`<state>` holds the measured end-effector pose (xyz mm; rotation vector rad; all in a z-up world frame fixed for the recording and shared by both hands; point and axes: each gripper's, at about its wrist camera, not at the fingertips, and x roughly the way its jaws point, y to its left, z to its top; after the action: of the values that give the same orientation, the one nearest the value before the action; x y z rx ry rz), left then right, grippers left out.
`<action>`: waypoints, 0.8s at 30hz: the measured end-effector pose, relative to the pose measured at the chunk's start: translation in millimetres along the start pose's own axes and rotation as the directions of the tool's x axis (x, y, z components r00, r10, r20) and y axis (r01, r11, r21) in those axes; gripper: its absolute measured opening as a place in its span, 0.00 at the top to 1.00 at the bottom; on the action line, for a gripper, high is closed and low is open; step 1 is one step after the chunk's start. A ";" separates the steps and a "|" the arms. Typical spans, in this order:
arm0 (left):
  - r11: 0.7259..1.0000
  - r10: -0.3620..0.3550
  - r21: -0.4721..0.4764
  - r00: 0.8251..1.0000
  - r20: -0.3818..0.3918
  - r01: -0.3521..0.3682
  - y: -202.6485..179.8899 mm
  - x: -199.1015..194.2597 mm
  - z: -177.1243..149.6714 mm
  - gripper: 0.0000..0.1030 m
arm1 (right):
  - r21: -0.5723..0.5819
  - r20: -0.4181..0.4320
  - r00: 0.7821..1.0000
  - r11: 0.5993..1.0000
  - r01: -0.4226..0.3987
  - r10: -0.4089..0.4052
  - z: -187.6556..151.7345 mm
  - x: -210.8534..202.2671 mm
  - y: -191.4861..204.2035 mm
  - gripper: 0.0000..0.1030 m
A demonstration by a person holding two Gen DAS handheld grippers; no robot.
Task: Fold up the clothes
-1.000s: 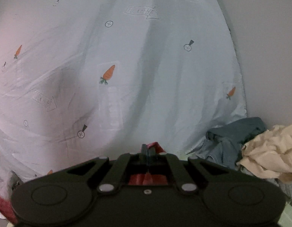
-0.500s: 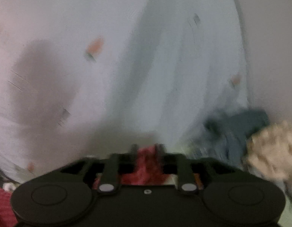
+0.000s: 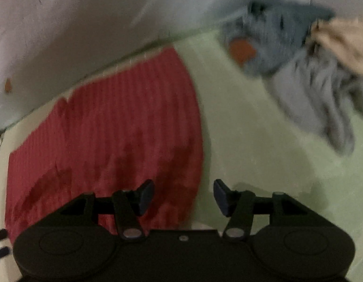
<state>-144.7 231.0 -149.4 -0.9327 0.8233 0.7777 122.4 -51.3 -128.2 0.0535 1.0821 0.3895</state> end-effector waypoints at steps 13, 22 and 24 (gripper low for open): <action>0.995 -0.079 -0.069 0.995 -0.054 0.076 14.1 -6.0 -18.4 0.97 | 0.055 -0.014 0.987 0.985 -0.161 0.162 -35.6 -21.0 -6.9 0.97; 0.987 -0.091 -0.138 0.995 -0.048 0.084 43.1 -49.9 -47.3 0.97 | 0.025 -0.093 0.974 0.978 -0.207 0.208 -88.5 -63.9 -17.7 0.96; 0.984 -0.085 -0.161 0.994 -0.068 0.073 47.7 -49.1 -56.4 0.97 | 0.030 -0.113 0.972 0.978 -0.205 0.207 -94.2 -66.1 -18.6 0.96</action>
<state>-222.4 188.5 -144.6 -1.1358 0.7928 0.7504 19.0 -104.5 -121.2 0.1626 1.1988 0.5751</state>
